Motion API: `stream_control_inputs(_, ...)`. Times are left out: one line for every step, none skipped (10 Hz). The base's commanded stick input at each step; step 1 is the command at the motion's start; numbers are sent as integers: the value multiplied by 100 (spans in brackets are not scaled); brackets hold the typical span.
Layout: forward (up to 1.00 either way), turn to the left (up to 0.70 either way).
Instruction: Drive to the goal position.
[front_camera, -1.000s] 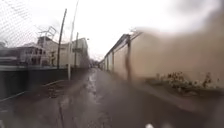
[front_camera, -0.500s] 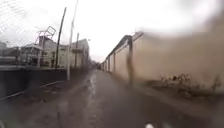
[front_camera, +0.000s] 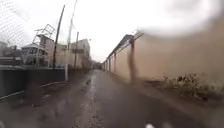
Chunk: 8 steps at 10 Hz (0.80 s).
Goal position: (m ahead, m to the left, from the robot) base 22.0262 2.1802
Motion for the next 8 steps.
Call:
stream_control_inputs(50, 6)
stream_control_inputs(50, 6)
stream_control_inputs(50, 6)
stream_control_inputs(50, 6)
stream_control_inputs(50, 6)
stream_control_inputs(50, 6)
stream_control_inputs(50, 6)
stream_control_inputs(50, 24)
